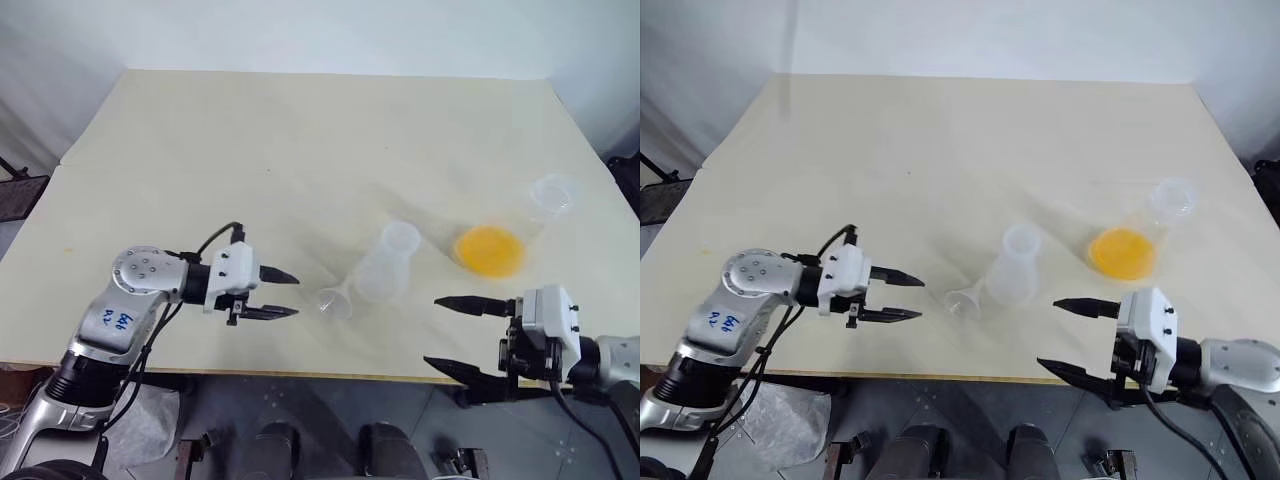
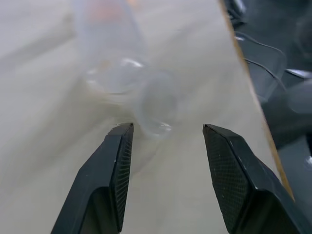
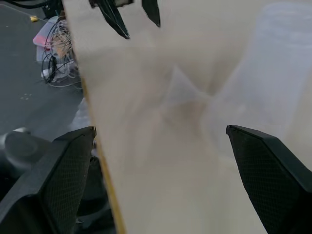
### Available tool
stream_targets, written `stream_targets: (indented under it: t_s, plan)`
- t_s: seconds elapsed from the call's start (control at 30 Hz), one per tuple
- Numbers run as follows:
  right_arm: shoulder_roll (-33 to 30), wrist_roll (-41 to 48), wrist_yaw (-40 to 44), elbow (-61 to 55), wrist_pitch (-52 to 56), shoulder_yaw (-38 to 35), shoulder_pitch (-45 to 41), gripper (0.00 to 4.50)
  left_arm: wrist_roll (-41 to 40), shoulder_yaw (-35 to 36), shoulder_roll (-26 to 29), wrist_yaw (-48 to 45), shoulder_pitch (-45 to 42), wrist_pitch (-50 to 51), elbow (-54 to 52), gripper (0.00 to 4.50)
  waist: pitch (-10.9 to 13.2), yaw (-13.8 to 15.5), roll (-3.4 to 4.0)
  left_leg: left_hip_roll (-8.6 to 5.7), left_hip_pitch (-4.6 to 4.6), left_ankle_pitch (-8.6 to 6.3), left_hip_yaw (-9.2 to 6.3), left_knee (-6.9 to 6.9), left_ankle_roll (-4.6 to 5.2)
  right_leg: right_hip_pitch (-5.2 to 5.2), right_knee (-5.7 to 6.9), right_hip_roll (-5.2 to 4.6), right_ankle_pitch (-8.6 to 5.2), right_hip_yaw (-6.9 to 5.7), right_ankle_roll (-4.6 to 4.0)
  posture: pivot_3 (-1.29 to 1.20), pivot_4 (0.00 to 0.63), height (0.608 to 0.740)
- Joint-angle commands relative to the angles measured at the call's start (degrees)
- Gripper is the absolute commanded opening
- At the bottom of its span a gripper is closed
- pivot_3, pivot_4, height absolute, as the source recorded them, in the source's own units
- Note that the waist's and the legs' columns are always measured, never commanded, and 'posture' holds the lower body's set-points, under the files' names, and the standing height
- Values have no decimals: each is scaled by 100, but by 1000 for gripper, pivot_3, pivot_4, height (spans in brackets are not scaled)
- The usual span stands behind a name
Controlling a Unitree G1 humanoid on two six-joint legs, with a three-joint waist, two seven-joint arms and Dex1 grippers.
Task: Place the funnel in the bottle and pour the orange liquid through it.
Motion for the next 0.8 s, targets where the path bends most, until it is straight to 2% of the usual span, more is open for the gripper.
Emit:
stream_targets:
  t_s: [0.03, 0.33, 0.8]
  plan:
    - [87, 57, -205, -390, 12, -137, 152, 4500, 80, -116, -192, -108, -269, -281, 223, 2419, 0, 5, 0, 0, 0, 0, 0, 1, 0, 0, -1, 1, 0, 0, 0, 0, 150, 740]
    - [168, 75, -462, -740, -13, -304, 590, 4500, 505, -454, -777, -220, -821, -847, 1269, 2419, 0, -14, 0, 0, 1, 0, 1, 2, 0, 0, 2, 4, 0, -4, 1, 0, 150, 740]
    - [194, 173, -631, -1015, 6, -516, 968, 4500, 961, -693, -1317, -371, -1375, -1472, 2484, 2419, 0, 0, -1, -3, 1, 0, -1, 3, 0, 1, 5, 2, 1, -8, 2, 0, 150, 740]
